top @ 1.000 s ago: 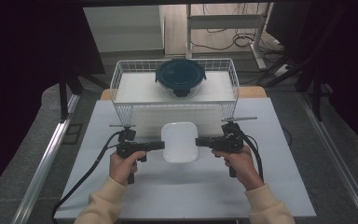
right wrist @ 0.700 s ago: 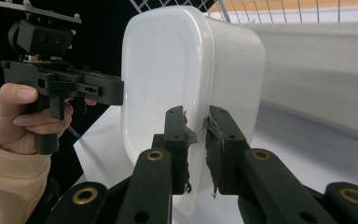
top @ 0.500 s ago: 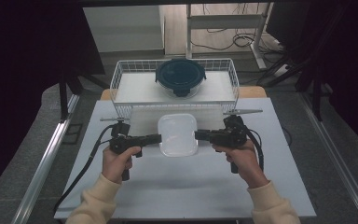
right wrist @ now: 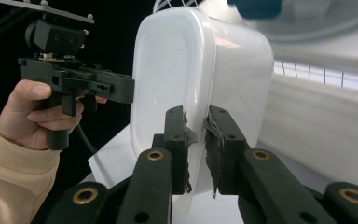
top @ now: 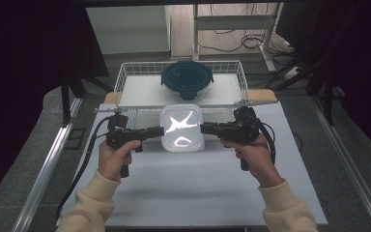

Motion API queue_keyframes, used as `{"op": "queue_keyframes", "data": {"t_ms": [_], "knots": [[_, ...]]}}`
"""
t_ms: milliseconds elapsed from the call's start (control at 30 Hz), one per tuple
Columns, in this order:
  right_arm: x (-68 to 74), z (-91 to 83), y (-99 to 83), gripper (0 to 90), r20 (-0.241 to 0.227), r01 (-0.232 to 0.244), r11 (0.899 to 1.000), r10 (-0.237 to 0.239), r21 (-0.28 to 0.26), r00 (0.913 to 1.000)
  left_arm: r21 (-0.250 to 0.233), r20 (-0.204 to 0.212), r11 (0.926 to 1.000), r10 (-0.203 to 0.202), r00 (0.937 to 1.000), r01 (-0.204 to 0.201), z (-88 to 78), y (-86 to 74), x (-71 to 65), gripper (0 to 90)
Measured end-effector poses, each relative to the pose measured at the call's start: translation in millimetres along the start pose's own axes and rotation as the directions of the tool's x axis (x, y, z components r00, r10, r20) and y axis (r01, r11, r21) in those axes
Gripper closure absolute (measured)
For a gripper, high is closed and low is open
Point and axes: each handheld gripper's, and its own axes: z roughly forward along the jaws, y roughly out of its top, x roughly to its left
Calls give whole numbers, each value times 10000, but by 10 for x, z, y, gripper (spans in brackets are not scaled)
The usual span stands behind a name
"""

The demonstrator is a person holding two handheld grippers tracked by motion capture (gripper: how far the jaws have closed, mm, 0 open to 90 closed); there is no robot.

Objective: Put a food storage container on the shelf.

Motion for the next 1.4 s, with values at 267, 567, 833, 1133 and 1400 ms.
{"op": "queue_keyframes", "data": {"t_ms": [267,567,833,1133,1400], "knots": [[77,-81,211,786,-159,148,9994,-153,-305,9998,-126,-4,9993,360,9994,-360,-81,232,-110,787],[133,-134,391,788,-109,338,9984,-344,-455,9994,-334,-69,9976,611,9981,-613,-141,396,-207,787],[150,-169,530,788,-66,397,9975,-402,-580,9992,-328,-72,9965,768,9970,-770,-167,570,-261,787],[161,-203,739,787,68,546,9959,-542,-727,9985,-314,-235,9936,1081,9939,-1088,-200,835,-347,786],[166,-211,994,787,94,615,9957,-610,-695,9981,-395,-182,9939,1027,9945,-1034,-221,1074,-348,786]]}}
